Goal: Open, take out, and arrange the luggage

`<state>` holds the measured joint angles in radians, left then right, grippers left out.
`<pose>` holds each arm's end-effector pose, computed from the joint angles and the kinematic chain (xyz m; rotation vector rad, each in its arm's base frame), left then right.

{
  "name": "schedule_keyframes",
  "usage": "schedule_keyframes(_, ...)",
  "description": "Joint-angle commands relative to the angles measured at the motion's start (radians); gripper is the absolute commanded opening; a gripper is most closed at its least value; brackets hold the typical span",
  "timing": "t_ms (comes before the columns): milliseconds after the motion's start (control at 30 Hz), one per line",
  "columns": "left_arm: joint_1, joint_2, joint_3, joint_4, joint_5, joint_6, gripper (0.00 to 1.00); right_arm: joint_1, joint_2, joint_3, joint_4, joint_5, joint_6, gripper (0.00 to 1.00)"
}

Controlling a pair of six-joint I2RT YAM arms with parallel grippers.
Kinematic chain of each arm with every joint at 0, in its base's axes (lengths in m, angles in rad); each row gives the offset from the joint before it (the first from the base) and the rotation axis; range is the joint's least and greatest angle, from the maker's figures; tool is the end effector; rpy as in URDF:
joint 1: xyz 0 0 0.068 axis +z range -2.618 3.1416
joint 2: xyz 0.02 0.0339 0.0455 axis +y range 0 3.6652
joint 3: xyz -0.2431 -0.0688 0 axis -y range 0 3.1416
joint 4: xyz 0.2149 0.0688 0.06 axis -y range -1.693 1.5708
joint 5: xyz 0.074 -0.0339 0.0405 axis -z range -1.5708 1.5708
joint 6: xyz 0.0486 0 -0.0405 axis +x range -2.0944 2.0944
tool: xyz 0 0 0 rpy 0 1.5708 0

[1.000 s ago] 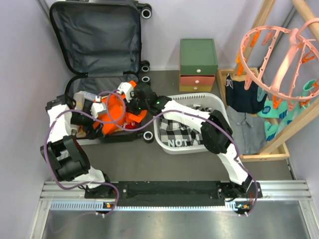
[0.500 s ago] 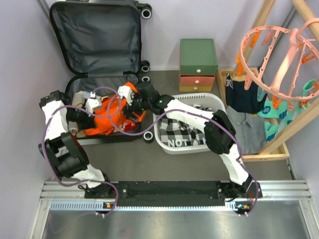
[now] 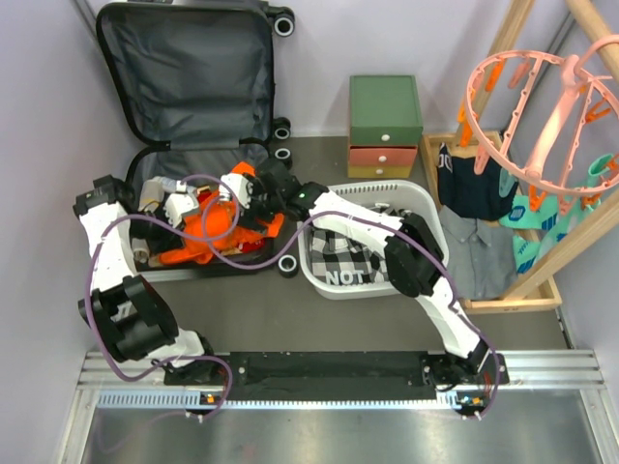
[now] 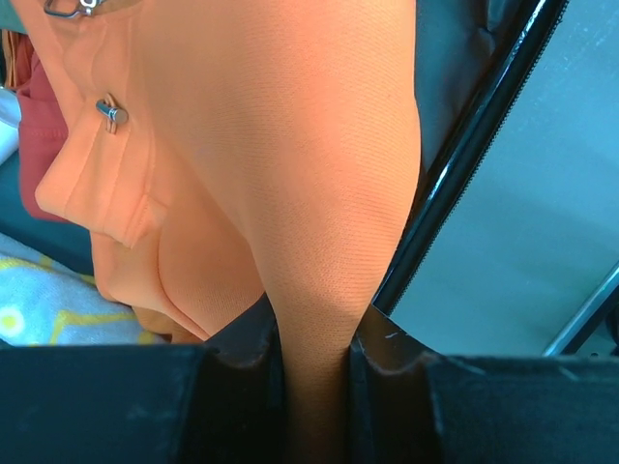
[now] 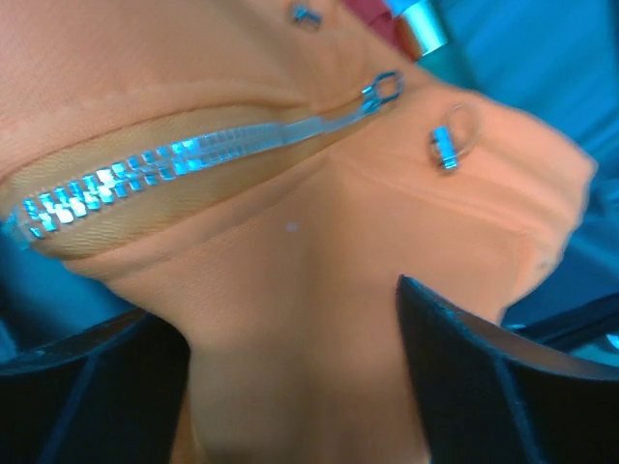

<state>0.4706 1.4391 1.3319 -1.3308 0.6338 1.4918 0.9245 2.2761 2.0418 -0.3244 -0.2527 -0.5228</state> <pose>0.2119 0.0755 0.2790 1.2820 2.1760 -0.3209 0.2933 0.4090 0.2429 -1.5343 1.5083 0.5044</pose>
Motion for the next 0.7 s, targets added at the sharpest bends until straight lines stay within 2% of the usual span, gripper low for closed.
schedule_keyframes(0, 0.008, -0.029, 0.058, -0.018, 0.050, -0.059, 0.00, 0.007, 0.023, 0.049, -0.126, 0.012, -0.085, 0.56)
schedule_keyframes(67, 0.017, -0.032, 0.079, 0.020, 0.084, -0.090, 0.00, 0.005, 0.017, 0.049, -0.148, 0.038, -0.089, 0.34)
schedule_keyframes(100, 0.023, -0.034, 0.088, 0.028, 0.101, -0.119, 0.00, 0.007, 0.007, 0.050, -0.151, 0.050, -0.088, 0.14)
schedule_keyframes(133, 0.023, -0.036, 0.099, 0.033, 0.118, -0.134, 0.00, 0.005, -0.001, 0.060, -0.150, 0.085, -0.083, 0.02)
schedule_keyframes(333, 0.025, -0.048, 0.196, -0.053, 0.285, -0.145, 0.00, 0.005, -0.113, 0.074, -0.082, 0.246, -0.062, 0.00)
schedule_keyframes(500, 0.023, -0.054, 0.256, -0.166, 0.254, -0.062, 0.00, 0.037, -0.245, -0.035, -0.061, 0.297, -0.143, 0.00)
schedule_keyframes(667, 0.026, -0.080, 0.251, -0.177, 0.166, -0.082, 0.00, 0.100, -0.351, -0.176, -0.051, 0.354, -0.266, 0.00)
